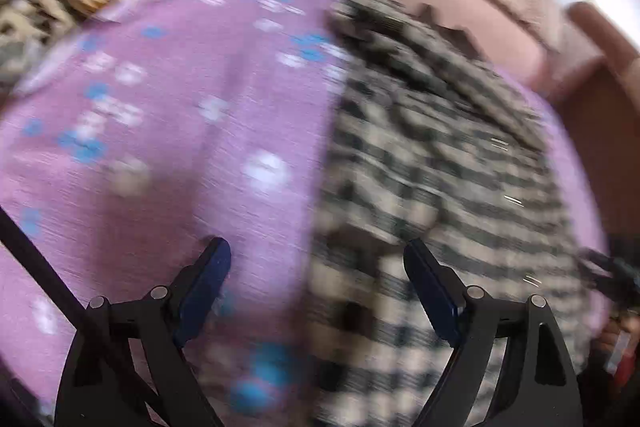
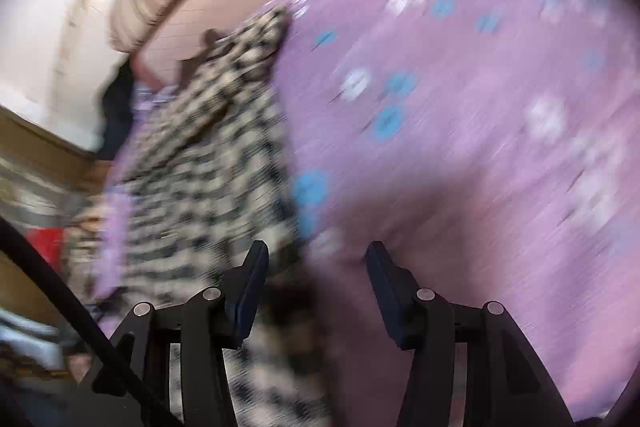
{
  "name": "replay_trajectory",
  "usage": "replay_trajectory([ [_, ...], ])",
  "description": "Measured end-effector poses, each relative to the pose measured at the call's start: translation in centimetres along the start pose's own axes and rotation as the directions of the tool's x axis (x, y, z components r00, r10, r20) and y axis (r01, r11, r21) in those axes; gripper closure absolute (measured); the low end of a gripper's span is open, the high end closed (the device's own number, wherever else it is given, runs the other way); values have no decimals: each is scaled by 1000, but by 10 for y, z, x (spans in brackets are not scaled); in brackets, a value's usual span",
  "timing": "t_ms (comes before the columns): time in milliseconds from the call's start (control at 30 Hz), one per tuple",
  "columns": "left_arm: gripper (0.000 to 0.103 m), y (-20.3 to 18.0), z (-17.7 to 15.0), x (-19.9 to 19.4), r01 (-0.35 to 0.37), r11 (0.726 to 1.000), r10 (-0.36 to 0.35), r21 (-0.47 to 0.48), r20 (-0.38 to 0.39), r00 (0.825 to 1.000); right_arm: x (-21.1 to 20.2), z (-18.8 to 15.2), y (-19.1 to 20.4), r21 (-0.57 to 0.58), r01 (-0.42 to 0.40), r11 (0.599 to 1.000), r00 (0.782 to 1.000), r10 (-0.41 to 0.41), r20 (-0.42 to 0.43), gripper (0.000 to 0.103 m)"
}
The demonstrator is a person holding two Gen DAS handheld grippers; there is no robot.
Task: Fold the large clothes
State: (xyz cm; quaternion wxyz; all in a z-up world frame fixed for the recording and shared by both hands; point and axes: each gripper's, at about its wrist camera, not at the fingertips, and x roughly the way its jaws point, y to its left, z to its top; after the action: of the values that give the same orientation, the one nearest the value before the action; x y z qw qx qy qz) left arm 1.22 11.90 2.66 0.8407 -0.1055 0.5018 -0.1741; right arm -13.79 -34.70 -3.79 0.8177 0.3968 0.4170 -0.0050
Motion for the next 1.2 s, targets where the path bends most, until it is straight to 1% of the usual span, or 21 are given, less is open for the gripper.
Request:
replay_trajectory([
  [67,17,-7,-10,1,102,995,-102,-1,-26,994,10,-14,-4,61,-115,991,992,118,-39,47],
  [100,17,-11,-16,2,128,992,-128,5,-33,991,13,-21,-2,71,-145,987,988,149,-45,47],
  [167,17,-17,-29,0,173,985,-173,7,-37,984,14,-36,-1,89,-207,974,977,211,-38,47],
  [267,18,-18,-47,-8,228,974,-228,-15,-24,973,16,-53,-3,139,-292,946,951,302,-60,47],
  [333,20,-18,-55,-12,245,969,-246,-35,-12,969,15,-68,-2,142,-304,942,947,315,-62,50],
  [433,24,-22,-66,-20,250,967,-250,-51,2,968,13,-84,1,136,-315,939,942,327,-75,50],
  [467,24,-23,-71,-22,246,968,-246,-51,8,969,15,-93,3,139,-323,936,937,337,-91,50],
  [533,24,-28,-77,-23,220,975,-219,-38,18,975,15,-107,5,123,-317,941,937,330,-112,50],
  [567,24,-30,-80,-25,202,979,-201,-29,19,979,15,-113,9,105,-308,945,940,320,-116,50],
  [667,24,-39,-86,-24,136,991,-136,9,31,990,13,-123,24,34,-257,966,960,259,-106,50],
  [700,24,-41,-88,-24,113,993,-114,20,33,993,14,-124,27,21,-238,971,966,239,-99,54],
  [733,24,-45,-90,-24,81,996,-82,36,37,996,15,-125,29,11,-213,977,972,213,-94,62],
  [767,32,-50,-92,-24,29,998,-31,50,42,999,15,-126,31,4,-186,983,979,185,-87,67],
  [800,48,-52,-93,-23,-24,998,22,60,45,999,16,-127,32,1,-166,986,983,166,-83,74],
  [833,56,-55,-94,-23,-87,994,84,71,49,995,16,-128,35,-3,-144,990,987,144,-78,82],
  [867,74,-54,-94,-25,-130,989,126,70,53,991,17,-128,37,-5,-129,992,989,128,-75,84],
  [900,90,-50,-94,-27,-132,990,129,51,52,990,17,-128,40,-7,-120,993,990,119,-73,87],
  [933,94,-45,-93,-31,-113,993,111,24,48,993,17,-126,44,-11,-112,994,991,111,-70,90],
  [967,95,-37,-92,-35,-74,997,74,-17,43,996,16,-126,49,-23,-105,994,992,103,-70,91],
  [1067,96,-22,-94,-49,-2,995,6,-100,45,999,8,-126,68,-80,-95,992,994,91,-60,93],
  [1200,98,-19,-106,-71,37,991,-28,-126,71,997,-10,-125,83,-147,-97,984,995,91,-49,93],
])
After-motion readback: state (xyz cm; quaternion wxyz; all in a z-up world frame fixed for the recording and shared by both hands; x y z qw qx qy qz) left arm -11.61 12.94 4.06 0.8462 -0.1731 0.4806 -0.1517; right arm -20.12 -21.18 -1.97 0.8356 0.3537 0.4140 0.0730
